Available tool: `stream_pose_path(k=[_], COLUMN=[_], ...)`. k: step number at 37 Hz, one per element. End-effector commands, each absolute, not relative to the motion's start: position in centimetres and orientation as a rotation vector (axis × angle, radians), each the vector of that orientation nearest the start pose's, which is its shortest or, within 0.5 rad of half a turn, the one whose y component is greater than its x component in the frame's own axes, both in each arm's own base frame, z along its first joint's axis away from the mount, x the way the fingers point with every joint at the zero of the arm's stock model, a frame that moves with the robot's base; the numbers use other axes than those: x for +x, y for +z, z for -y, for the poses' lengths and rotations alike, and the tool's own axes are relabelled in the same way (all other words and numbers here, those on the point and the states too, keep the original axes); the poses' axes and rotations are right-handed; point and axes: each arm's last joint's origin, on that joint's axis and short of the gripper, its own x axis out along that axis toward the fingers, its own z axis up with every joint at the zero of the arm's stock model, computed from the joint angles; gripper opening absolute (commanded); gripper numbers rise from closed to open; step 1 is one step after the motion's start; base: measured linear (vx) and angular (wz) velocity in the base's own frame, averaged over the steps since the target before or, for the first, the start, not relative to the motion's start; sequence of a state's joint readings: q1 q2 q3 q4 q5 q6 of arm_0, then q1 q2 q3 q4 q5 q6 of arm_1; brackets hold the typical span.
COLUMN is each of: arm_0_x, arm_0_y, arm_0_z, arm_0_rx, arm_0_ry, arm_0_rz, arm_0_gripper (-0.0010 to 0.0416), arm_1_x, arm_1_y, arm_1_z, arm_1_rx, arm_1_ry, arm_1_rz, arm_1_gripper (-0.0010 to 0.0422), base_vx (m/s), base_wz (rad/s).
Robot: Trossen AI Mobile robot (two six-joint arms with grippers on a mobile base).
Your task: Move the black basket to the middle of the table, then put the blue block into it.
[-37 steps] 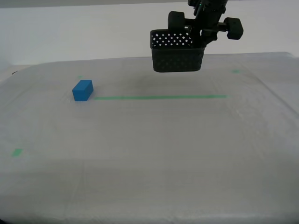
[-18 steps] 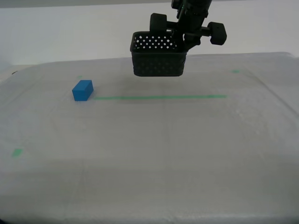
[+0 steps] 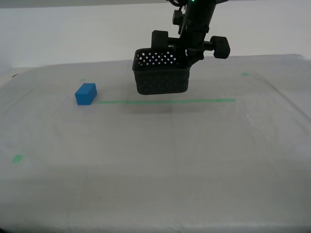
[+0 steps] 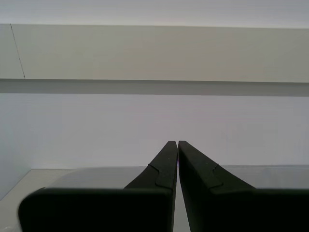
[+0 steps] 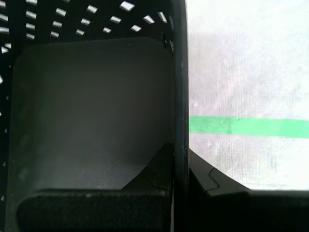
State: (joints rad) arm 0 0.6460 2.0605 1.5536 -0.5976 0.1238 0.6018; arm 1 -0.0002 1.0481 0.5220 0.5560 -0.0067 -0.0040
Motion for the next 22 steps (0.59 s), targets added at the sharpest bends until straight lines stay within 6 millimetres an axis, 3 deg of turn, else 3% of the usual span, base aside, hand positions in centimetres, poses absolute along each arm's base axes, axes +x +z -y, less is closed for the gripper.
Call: stream_pose_path(k=[1, 13, 22], arm_0_x=[34.8, 35.6, 35.9], arm_0_y=[17.6, 15.6, 15.3], arm_0_z=[-25.9, -26.5, -26.1], arm_0_rx=[0.113, 0.128, 0.113], arm_0_ry=[0.13, 0.116, 0.074], arm_0_rz=[-1.12, -1.095, -1.047], arm_0_gripper=[-0.0001, -0.0001, -0.0001], arm_1_x=[22.7, 22.7, 22.7], arm_1_y=[26.5, 26.5, 26.5], arm_1_z=[0.0, 0.0, 0.0], arm_1_rx=[-0.003, -0.003, -0.003], arm_1_ry=[0.006, 0.007, 0.007], arm_1_rz=[0.037, 0.036, 0.036], arm_1_gripper=[0.0, 0.0, 0.0], base_vx=[0.0, 0.0, 0.0], base_wz=[0.0, 0.0, 0.0])
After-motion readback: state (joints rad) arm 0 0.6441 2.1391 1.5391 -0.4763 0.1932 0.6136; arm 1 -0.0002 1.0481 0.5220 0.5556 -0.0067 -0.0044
